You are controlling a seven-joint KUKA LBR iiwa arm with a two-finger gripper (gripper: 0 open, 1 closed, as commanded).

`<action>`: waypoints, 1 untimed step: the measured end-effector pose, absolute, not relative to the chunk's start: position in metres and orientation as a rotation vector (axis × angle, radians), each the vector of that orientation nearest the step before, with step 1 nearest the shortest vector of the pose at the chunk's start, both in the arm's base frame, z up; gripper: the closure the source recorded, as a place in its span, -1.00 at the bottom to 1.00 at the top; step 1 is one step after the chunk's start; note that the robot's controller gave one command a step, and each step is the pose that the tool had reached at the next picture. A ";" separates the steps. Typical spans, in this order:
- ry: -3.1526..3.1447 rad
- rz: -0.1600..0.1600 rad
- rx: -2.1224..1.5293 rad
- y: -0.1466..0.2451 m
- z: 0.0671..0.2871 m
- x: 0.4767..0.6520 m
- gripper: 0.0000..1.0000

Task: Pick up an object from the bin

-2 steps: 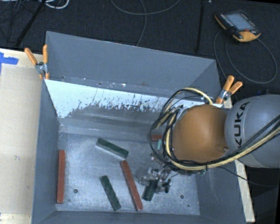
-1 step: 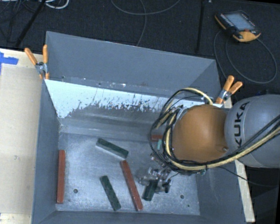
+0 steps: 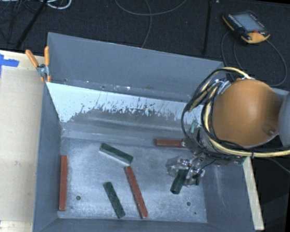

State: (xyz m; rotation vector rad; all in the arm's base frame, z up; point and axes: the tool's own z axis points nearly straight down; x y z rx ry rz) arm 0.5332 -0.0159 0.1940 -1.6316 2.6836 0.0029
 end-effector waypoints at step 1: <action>2.685 0.004 -1.631 -0.016 0.194 0.533 1.00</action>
Offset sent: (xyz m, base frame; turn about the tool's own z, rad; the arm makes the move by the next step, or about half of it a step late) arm 0.0123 0.0044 0.1399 -0.0367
